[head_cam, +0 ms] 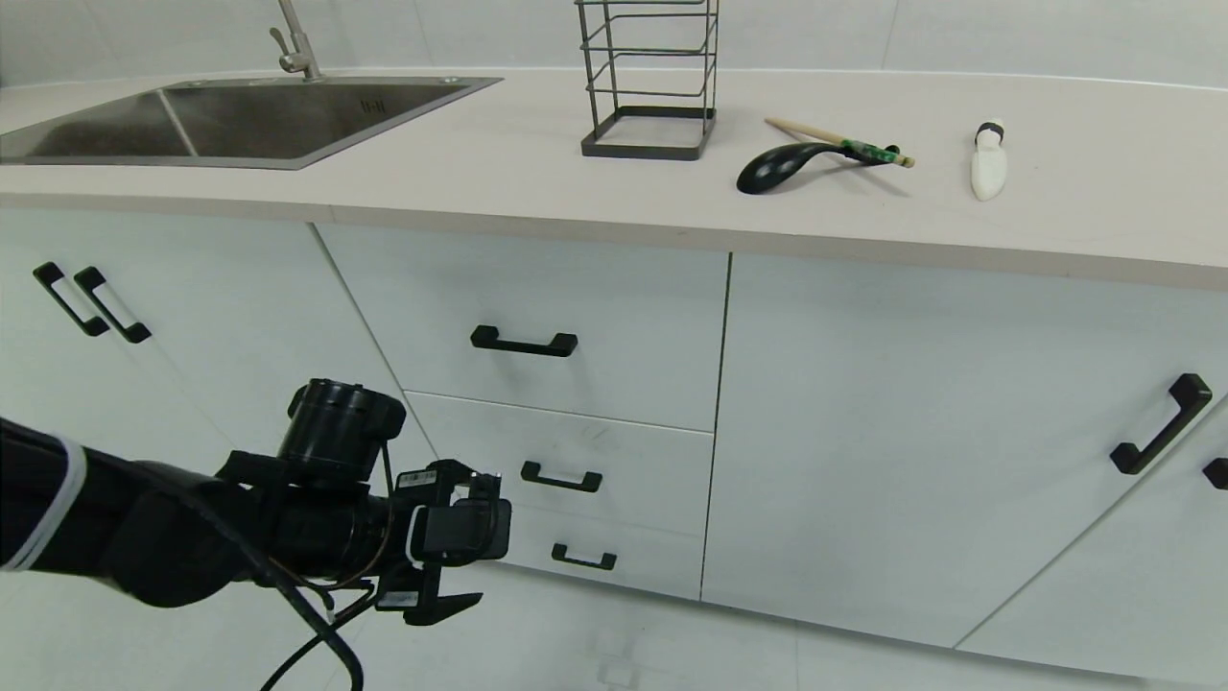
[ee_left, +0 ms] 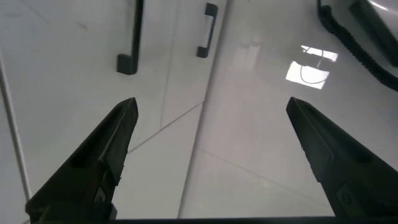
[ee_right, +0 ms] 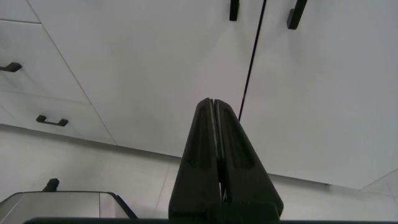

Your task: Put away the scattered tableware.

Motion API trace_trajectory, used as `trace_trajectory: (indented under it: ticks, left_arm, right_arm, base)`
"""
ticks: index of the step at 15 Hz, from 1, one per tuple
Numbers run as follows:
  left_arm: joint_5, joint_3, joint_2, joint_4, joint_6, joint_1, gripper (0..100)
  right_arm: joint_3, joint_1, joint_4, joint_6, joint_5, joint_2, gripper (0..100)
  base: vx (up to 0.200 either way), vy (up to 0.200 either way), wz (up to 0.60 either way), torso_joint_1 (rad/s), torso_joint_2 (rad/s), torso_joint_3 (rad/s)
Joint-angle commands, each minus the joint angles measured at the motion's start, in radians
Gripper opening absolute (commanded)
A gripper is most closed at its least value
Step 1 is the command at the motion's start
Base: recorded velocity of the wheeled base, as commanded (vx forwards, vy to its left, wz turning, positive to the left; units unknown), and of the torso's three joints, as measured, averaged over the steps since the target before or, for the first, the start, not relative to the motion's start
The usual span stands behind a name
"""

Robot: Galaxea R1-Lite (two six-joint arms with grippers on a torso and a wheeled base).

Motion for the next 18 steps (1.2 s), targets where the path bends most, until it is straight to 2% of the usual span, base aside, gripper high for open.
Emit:
trace_trajectory:
  ticks: [1, 4, 7, 14, 18]
  left_arm:
    - [0.000, -0.060, 0.076, -0.001, 0.004, 0.000, 100]
    - [-0.003, -0.124, 0.133, -0.001, 0.017, -0.008, 100]
    - [-0.007, -0.176, 0.205, -0.010, 0.057, -0.012, 100]
    - [-0.001, -0.247, 0.335, -0.083, 0.051, -0.031, 100]
    - [0.000, -0.279, 0.397, -0.123, 0.046, -0.060, 100]
  right_arm:
    - [0.000, 0.000, -0.002, -0.001, 0.000, 0.000, 0]
    - [0.000, 0.000, 0.000, -0.001, 0.000, 0.000, 0]
    - [0.000, 0.000, 0.000, -0.001, 0.000, 0.000, 0]
    - [0.000, 0.000, -0.002, -0.001, 0.000, 0.000, 0]
    - [0.000, 0.000, 0.000, -0.001, 0.000, 0.002, 0]
  base:
    - [0.000, 0.000, 0.00, 0.000, 0.00, 0.000]
    - [0.000, 0.000, 0.00, 0.000, 0.00, 0.000]
    - [0.000, 0.000, 0.00, 0.000, 0.00, 0.000]
    - [0.000, 0.000, 0.00, 0.000, 0.00, 0.000]
    - [0.000, 0.000, 0.00, 0.000, 0.00, 0.000]
